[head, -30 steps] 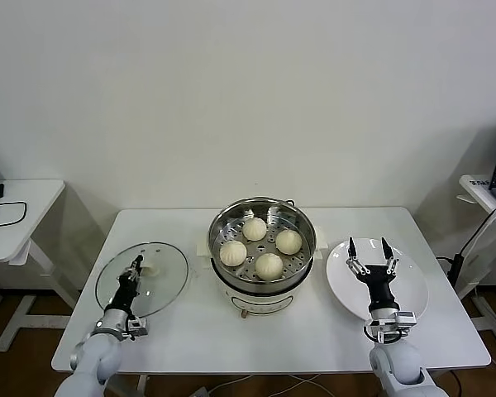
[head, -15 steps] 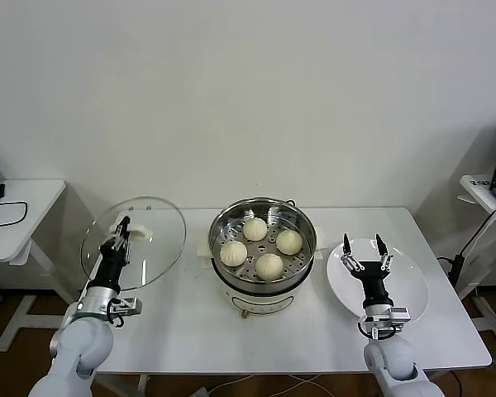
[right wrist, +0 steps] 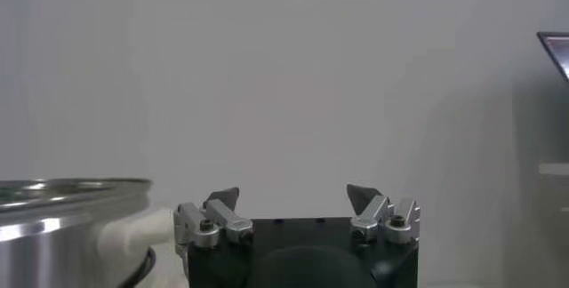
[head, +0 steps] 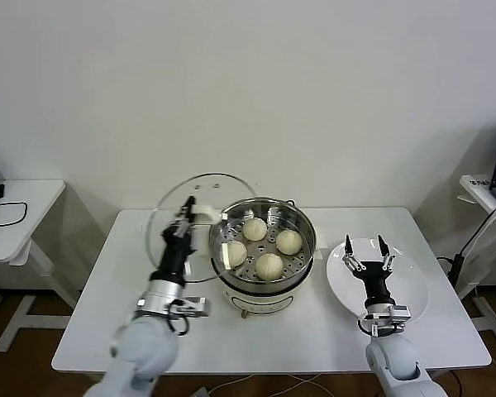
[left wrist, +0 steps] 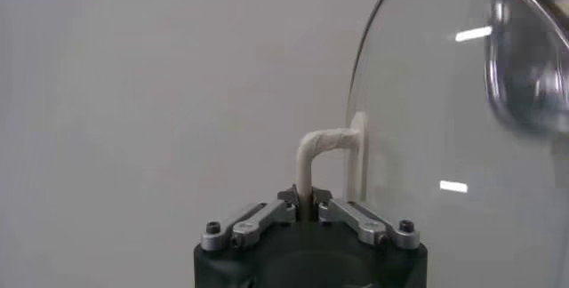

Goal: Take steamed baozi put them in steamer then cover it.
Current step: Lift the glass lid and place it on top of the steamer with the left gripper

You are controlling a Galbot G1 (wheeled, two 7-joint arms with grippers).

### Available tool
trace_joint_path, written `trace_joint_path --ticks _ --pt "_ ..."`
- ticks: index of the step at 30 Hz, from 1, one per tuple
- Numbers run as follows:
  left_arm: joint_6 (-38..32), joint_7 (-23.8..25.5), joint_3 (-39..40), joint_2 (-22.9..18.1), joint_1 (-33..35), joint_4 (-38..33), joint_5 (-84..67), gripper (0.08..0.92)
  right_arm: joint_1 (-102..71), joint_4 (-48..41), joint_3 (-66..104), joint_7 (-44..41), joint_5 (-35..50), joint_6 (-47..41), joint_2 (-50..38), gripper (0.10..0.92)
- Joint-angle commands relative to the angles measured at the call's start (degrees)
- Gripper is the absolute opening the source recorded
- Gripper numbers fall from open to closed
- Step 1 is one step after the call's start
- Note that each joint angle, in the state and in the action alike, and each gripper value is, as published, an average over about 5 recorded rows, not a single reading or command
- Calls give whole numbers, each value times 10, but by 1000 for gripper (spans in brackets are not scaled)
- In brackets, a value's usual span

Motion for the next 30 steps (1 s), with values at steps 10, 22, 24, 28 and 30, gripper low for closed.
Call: trace_joint_path --ticks 10,22,24,28,30 --pt "143 142 190 -140 -153 161 144 190 3 -12 12 7 -8 -29 -6 823" --pt "137 151 152 -173 -162 215 202 190 -11 -21 27 4 -11 -23 4 823" --pt "134 152 150 -173 -162 218 212 190 -11 -22 28 4 -11 -23 3 823" --pt "130 155 148 -172 -157 217 228 190 -12 -24 28 3 -11 -22 1 823" --pt "128 157 148 -173 -154 216 233 190 -12 -25 28 3 -11 -22 0 823"
